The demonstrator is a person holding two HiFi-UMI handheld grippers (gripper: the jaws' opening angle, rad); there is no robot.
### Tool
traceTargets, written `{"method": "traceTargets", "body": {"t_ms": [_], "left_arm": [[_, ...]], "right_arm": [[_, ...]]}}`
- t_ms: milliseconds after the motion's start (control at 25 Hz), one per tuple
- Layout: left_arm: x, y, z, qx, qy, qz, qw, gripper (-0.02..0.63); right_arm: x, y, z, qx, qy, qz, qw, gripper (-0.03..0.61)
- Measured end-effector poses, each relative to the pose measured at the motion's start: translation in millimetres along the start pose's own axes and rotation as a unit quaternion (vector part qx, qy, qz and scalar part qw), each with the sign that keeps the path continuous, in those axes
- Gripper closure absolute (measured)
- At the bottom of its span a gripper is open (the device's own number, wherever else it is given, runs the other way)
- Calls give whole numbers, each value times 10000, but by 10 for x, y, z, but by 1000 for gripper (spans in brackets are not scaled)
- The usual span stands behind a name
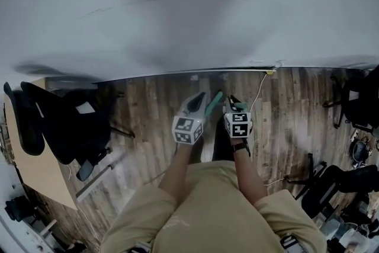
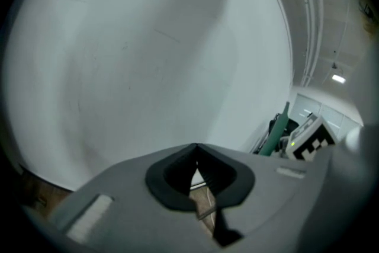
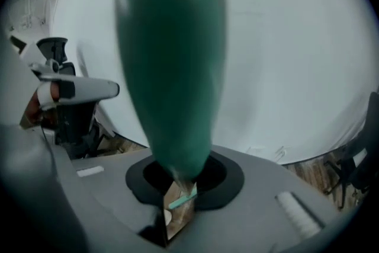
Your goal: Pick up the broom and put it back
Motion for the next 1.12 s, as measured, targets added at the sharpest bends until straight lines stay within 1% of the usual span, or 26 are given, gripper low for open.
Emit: {"method": "traceTargets", "body": {"t_ms": [80, 160, 360, 440, 520, 680, 760, 880, 920, 1000, 1080, 1120], "left_arm": [[64, 85, -83, -173, 57, -128, 9998, 612], [121, 202, -151, -283, 44, -232, 9993, 612], [299, 361, -329, -526, -160, -362, 9978, 612], [348, 390, -396, -635, -229, -375, 9970, 612], [358, 470, -485, -702, -247, -355, 9966, 612], [379, 532, -646, -789, -269, -359, 9959, 612], [379, 553, -707, -831, -274, -369, 9955, 612], [361, 605, -776, -850, -227, -366, 9955, 612], [356, 622, -799, -850, -205, -369, 9955, 612], [352, 651, -841, -853, -169, -382, 9955, 612], [345, 672, -880, -862, -141, -386, 9954, 612], [333, 678, -897, -863, -128, -381, 9955, 612]], "right_arm": [[156, 212, -20, -88, 50, -210, 9997, 523], [300, 413, 14, -152, 173, -301, 9993, 522], [567, 838, 81, -145, 521, -671, 9963, 522], [643, 993, 123, -88, 739, -692, 9948, 522], [666, 1198, 210, 1, 889, -678, 9937, 520], [699, 1547, 288, 132, 836, -821, 9930, 516], [700, 1703, 339, 189, 868, -806, 9928, 502], [639, 1916, 464, 331, 992, -759, 9916, 500], [608, 1986, 499, 366, 1012, -747, 9914, 490], [540, 2130, 549, 361, 996, -688, 9920, 425], [463, 2281, 571, 256, 922, -594, 9936, 407], [426, 2361, 570, 162, 890, -560, 9943, 378]]}}
Point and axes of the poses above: the fingertips, and each gripper's own axes: y forward along the fingers, z to its right, x out of its underside, the point moved 9 cm from there along -y, backward along the fingers, and after that the axes turned 13 degrees about -y, right-handed, at the moved point
